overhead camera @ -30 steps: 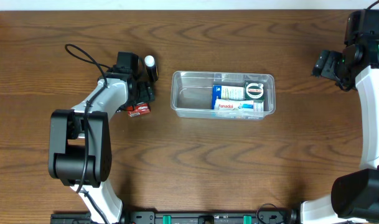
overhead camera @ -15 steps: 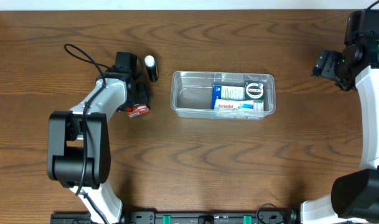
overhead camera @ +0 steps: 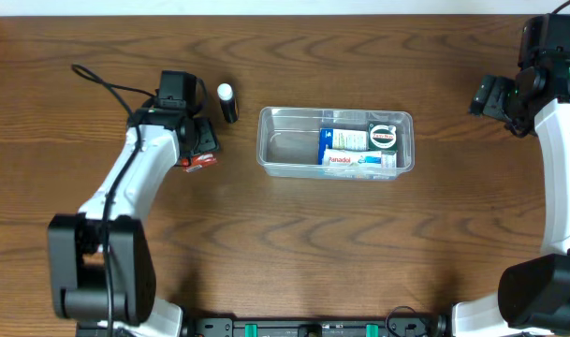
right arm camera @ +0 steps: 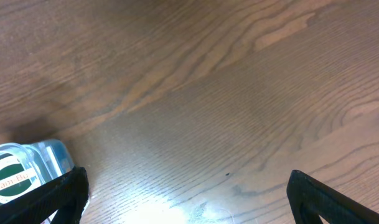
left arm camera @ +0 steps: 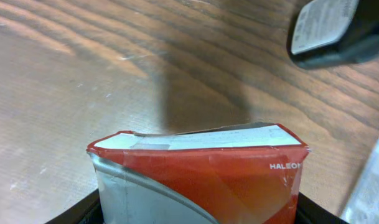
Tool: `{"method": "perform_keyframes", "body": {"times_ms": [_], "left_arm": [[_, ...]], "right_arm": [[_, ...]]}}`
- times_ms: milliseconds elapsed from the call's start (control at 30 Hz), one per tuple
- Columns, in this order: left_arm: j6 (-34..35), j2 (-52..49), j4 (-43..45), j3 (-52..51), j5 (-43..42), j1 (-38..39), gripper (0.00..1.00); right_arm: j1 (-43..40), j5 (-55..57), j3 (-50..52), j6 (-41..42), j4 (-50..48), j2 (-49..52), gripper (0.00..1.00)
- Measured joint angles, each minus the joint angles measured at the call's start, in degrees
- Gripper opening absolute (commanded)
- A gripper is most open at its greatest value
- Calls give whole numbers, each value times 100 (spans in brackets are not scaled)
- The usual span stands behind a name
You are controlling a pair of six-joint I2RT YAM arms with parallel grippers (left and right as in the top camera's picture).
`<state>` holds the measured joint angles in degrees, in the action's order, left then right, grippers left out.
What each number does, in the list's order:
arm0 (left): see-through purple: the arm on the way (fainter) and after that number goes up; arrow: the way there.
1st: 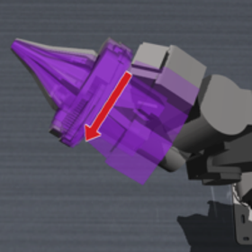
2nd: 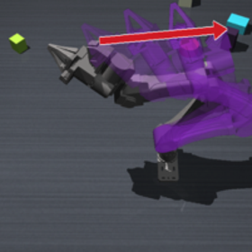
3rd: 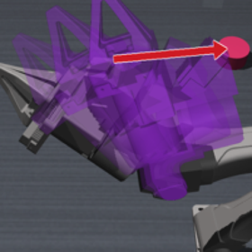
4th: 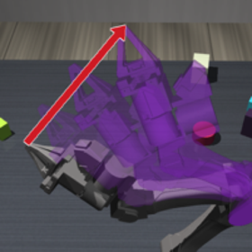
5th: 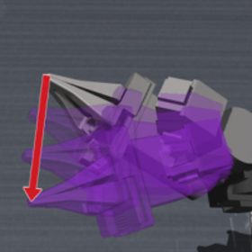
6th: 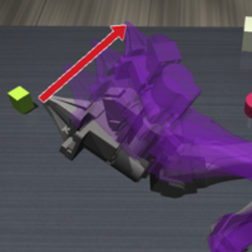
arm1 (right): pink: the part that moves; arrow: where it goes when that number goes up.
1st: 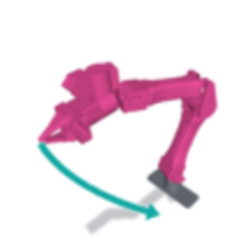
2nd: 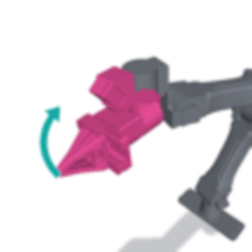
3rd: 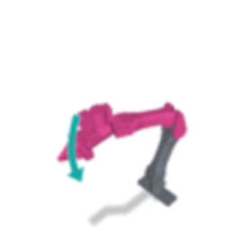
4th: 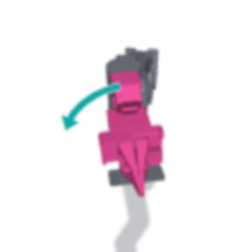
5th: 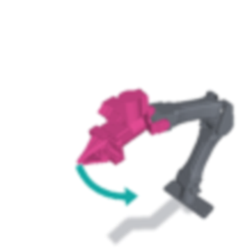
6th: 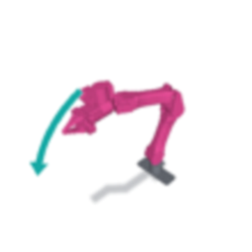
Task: Pack container
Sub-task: 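Lift the red box and carry it right over the container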
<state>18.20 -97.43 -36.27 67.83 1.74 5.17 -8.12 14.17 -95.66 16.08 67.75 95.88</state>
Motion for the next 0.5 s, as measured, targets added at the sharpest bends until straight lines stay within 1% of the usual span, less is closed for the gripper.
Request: {"method": "perform_keyframes", "body": {"times_ms": [167,300,367,500], "left_arm": [[0,492,-780,188,4,262,66],[22,656,-1342,837,4,680,66],[50,675,-1502,1231,4,940,66],[142,688,-1458,1808,7,1508,66]], "right_arm": [[0,2,0,-2,-2,0,99],[0,2,0,0,0,0,99],[0,2,0,-2,0,0,99],[-2,2,0,-2,-2,0,99]]}}
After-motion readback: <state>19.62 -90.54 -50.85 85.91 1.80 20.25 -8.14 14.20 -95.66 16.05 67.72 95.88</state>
